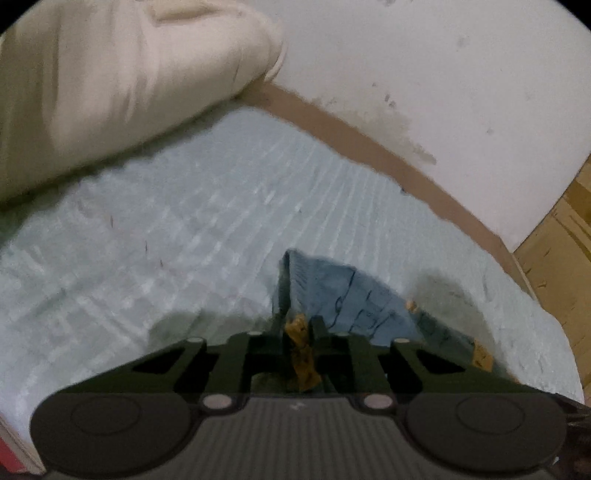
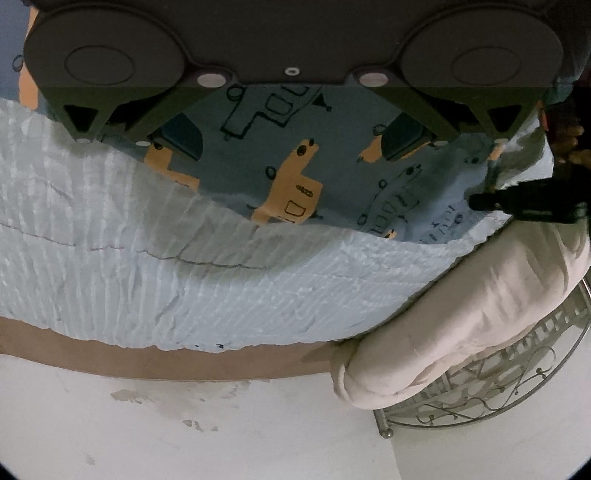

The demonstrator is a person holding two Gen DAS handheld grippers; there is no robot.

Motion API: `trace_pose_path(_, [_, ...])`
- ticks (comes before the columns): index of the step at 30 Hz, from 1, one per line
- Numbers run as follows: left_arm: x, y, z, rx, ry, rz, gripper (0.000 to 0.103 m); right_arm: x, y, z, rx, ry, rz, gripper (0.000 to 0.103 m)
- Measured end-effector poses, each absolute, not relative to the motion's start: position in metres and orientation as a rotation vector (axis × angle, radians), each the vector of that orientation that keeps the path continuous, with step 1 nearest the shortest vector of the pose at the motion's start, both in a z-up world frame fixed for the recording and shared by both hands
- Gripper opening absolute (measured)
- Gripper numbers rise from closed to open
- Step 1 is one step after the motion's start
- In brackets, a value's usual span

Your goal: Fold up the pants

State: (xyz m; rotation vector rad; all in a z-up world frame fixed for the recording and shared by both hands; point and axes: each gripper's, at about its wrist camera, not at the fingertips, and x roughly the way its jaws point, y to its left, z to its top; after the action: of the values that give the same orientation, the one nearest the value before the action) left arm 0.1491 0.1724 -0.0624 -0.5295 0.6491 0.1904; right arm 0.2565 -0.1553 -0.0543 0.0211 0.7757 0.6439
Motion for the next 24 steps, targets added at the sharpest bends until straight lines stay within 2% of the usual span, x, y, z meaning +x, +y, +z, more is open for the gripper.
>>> trace_pose_path(4, [0.139,0.156,-0.036,-0.360,0.591,0.180,0.012,0.258,-0.158,-0.054,0.018,0.772,0.636,0.102])
trace_pose_path(9, [0.152,0.160,-0.056,-0.353,0.680,0.203,0.013,0.271,-0.160,-0.055,0.011,0.780,0.591,0.102])
trace_pose_path(12, [0.154,0.160,-0.059,-0.352,0.705,0.217,0.032,0.287,-0.158,-0.054,0.008,0.794,0.600,0.102])
trace_pose_path(14, [0.151,0.159,-0.054,-0.338,0.695,0.232,0.071,0.300,-0.153,-0.053,-0.003,0.794,0.599,0.102])
trace_pose_path(16, [0.147,0.153,-0.047,-0.293,0.660,0.277,0.087,0.316,-0.150,-0.051,0.004,0.794,0.598,0.102])
trace_pose_path(18, [0.143,0.144,-0.038,-0.238,0.627,0.300,0.093,0.331,-0.147,-0.051,0.017,0.801,0.602,0.096])
trace_pose_path(20, [0.146,0.135,-0.032,-0.197,0.598,0.302,0.098,0.346,-0.142,-0.052,0.024,0.825,0.623,0.086])
trace_pose_path(24, [0.152,0.103,-0.023,-0.113,0.551,0.203,0.101,0.363,-0.134,-0.059,0.040,0.889,0.675,0.074])
